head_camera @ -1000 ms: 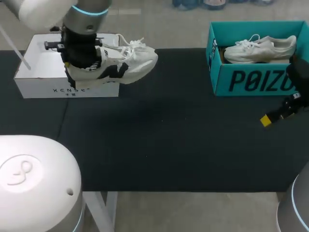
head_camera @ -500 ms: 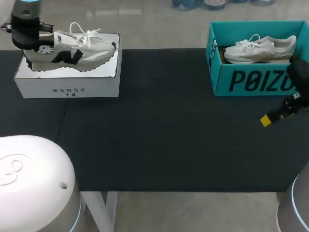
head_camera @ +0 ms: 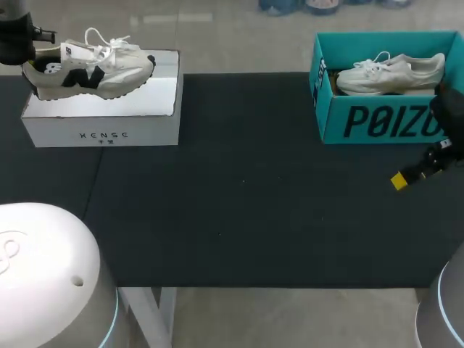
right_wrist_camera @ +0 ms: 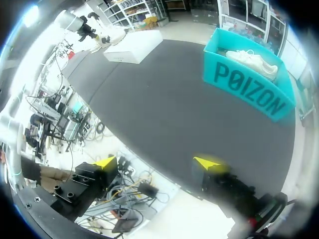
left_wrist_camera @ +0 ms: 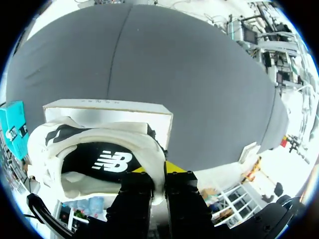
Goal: Take the shoe out of the shoebox, open the shoe tongue, remove and reinsert the insole, then place the shoe into the shoebox
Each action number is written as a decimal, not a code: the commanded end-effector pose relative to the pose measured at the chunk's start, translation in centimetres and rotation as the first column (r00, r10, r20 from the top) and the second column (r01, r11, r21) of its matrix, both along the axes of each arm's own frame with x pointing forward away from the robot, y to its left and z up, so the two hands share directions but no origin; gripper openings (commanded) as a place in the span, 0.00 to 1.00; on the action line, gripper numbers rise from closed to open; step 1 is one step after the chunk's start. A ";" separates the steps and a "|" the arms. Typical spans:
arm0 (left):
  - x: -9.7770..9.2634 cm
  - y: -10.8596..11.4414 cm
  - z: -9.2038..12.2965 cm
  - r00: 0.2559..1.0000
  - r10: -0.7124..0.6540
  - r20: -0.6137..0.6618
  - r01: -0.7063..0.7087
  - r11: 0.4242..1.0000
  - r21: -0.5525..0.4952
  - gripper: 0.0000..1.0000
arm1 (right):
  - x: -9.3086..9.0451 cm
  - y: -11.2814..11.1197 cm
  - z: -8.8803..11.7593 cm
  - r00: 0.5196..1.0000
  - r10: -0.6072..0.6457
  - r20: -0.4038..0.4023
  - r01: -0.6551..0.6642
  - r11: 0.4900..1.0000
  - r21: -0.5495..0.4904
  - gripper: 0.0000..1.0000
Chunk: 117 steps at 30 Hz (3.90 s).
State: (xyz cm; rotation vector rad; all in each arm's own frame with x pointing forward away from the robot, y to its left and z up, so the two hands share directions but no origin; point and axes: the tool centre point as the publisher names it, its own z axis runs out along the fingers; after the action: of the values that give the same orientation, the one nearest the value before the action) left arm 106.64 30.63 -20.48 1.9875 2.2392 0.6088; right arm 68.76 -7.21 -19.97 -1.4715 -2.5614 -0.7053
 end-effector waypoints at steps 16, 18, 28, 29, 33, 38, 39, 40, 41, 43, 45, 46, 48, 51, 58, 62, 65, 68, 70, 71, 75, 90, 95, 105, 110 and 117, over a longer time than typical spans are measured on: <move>5.8 0.4 -7.5 0.994 -0.066 -0.090 0.070 0.997 0.039 0.00 | -0.1 0.0 -0.1 1.000 -0.001 0.002 0.001 1.000 0.000 1.00; 5.9 0.2 -8.2 0.992 -0.081 -0.098 0.086 0.995 0.042 0.00 | -0.1 0.0 -0.1 1.000 -0.001 0.002 0.001 1.000 0.000 1.00; 5.0 -0.5 -11.9 0.986 -0.089 -0.140 0.094 0.995 0.026 0.00 | -0.1 0.0 -0.1 1.000 -0.001 0.002 0.001 1.000 0.000 1.00; 4.9 -0.5 -12.2 0.986 -0.086 -0.145 0.091 0.995 0.029 0.00 | -0.1 0.0 -0.1 1.000 -0.001 0.002 0.001 1.000 0.000 1.00; 4.8 -0.4 -13.0 0.984 -0.085 -0.154 0.091 0.995 0.034 0.00 | -0.1 0.0 -0.1 1.000 -0.001 0.002 0.001 1.000 0.000 1.00; 4.6 -0.2 -14.0 0.983 -0.076 -0.169 0.085 0.995 0.049 0.00 | -0.1 0.0 -0.1 1.000 -0.001 0.002 0.001 1.000 0.000 1.00; 4.6 -0.2 -14.2 0.982 -0.076 -0.172 0.087 0.995 0.056 0.00 | -0.1 0.0 -0.1 1.000 -0.001 0.002 0.001 1.000 0.000 1.00; 4.6 -0.2 -14.3 0.982 -0.072 -0.173 0.084 0.994 0.063 0.00 | -0.1 0.0 -0.1 1.000 -0.001 0.002 0.001 1.000 0.000 1.00; 4.6 -0.1 -14.4 0.983 -0.063 -0.173 0.076 0.995 0.070 0.00 | -0.1 0.0 -0.1 1.000 -0.001 0.002 0.001 1.000 0.000 1.00; 4.7 0.0 -14.5 0.983 -0.061 -0.176 0.075 0.994 0.075 0.55 | -0.1 0.0 -0.1 1.000 -0.001 0.002 0.001 1.000 0.000 1.00; 4.7 0.0 -14.5 0.984 -0.053 -0.170 0.067 0.994 0.081 1.00 | -0.1 0.0 -0.1 1.000 -0.001 0.002 0.001 1.000 0.000 1.00; 4.8 0.1 -14.5 0.983 -0.056 -0.174 0.070 0.995 0.076 1.00 | -0.1 0.0 -0.1 1.000 -0.001 0.002 0.001 1.000 0.000 1.00; 4.9 0.2 -14.5 0.984 -0.048 -0.171 0.062 0.995 0.078 1.00 | -0.1 0.0 -0.1 1.000 -0.001 0.002 0.001 1.000 0.000 1.00; 4.9 0.2 -14.6 0.984 -0.049 -0.169 0.063 0.995 0.080 1.00 | -0.1 0.0 -0.1 1.000 -0.001 0.002 0.001 1.000 0.000 1.00; 4.7 0.0 -12.4 0.994 -0.002 -0.108 0.007 0.999 0.049 1.00 | -0.1 0.0 -0.1 1.000 -0.001 0.002 0.001 1.000 0.000 1.00; 4.3 -0.5 -10.5 0.997 0.054 -0.059 -0.052 0.998 0.028 1.00 | -0.1 0.0 -0.1 1.000 -0.001 0.002 0.001 1.000 0.000 1.00; 4.3 -0.5 -10.5 0.997 0.054 -0.059 -0.052 0.998 0.028 1.00 | -0.1 0.0 -0.1 1.000 -0.001 0.002 0.001 1.000 0.000 1.00; 4.3 -0.5 -10.5 0.997 0.054 -0.059 -0.052 0.998 0.028 1.00 | -0.1 0.0 -0.1 1.000 -0.001 0.002 0.001 1.000 0.000 1.00; 4.3 -0.5 -10.5 0.997 0.054 -0.059 -0.052 0.998 0.028 1.00 | -0.1 0.0 -0.1 1.000 -0.001 0.002 0.001 1.000 0.000 1.00; 4.3 -0.5 -10.5 0.997 0.054 -0.059 -0.052 0.998 0.028 1.00 | -0.1 0.0 -0.1 1.000 -0.001 0.002 0.001 1.000 0.000 1.00; 4.3 -0.5 -10.5 0.997 0.054 -0.059 -0.052 0.998 0.028 1.00 | -0.1 0.0 -0.1 1.000 -0.001 0.002 0.001 1.000 0.000 1.00; 4.3 -0.5 -10.5 0.997 0.054 -0.059 -0.052 0.998 0.028 1.00 | -0.1 0.0 -0.1 1.000 -0.001 0.002 0.001 1.000 0.000 1.00; 4.3 -0.5 -10.5 0.997 0.054 -0.059 -0.052 0.998 0.028 1.00 | -0.1 0.0 -0.1 1.000 -0.001 0.002 0.001 1.000 0.000 1.00; 4.3 -0.5 -10.5 0.997 0.054 -0.059 -0.052 0.998 0.028 1.00 | -0.1 0.0 -0.1 1.000 -0.001 0.002 0.001 1.000 0.000 1.00; 4.3 -0.5 -10.5 0.997 0.054 -0.059 -0.052 0.998 0.028 1.00 | -0.1 0.0 -0.1 1.000 -0.001 0.002 0.001 1.000 0.000 1.00; 4.3 -0.5 -10.5 0.997 0.054 -0.059 -0.052 0.998 0.028 1.00 | -0.1 0.0 -0.1 1.000 -0.001 0.002 0.001 1.000 0.000 1.00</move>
State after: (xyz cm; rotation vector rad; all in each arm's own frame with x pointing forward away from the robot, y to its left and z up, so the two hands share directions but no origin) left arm 110.95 30.16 -31.01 1.9903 2.3385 0.5920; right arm 68.76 -7.21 -19.97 -1.4715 -2.5614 -0.7053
